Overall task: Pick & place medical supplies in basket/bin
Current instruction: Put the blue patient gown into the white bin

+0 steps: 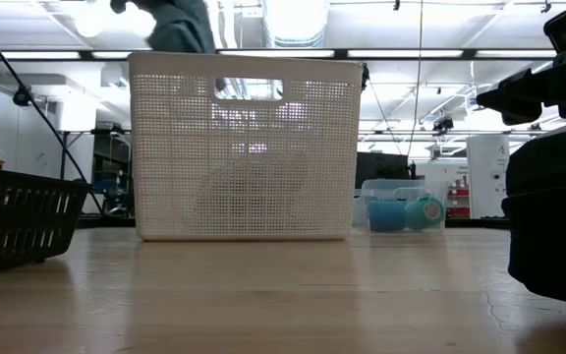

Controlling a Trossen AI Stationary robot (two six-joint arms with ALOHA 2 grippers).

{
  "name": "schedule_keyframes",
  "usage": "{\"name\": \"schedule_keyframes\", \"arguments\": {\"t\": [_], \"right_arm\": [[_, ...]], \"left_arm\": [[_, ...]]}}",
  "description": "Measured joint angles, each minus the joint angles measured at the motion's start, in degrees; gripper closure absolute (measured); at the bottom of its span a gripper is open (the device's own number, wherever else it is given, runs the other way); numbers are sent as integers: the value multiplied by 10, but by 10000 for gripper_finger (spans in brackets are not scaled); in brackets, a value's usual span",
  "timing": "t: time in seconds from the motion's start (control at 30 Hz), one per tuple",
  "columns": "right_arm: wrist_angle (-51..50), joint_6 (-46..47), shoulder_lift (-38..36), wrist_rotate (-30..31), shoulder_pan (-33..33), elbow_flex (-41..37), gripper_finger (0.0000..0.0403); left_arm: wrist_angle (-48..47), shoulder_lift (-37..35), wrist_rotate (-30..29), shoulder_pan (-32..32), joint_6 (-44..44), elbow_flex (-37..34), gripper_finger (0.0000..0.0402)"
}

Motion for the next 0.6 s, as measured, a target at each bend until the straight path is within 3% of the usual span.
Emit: {"name": "schedule_keyframes", "arguments": {"t": [0.13, 0.27, 0.6], "right_arm": [[0, 0, 0, 0, 0, 0, 197], [0, 0, 0, 0, 0, 0, 197], [0, 0, 0, 0, 0, 0, 197]], "left_arm": [[110, 19, 1, 0, 5, -29, 272], [165, 46, 39, -3, 5, -54, 272], [146, 103, 100, -41, -47, -69, 272]]}}
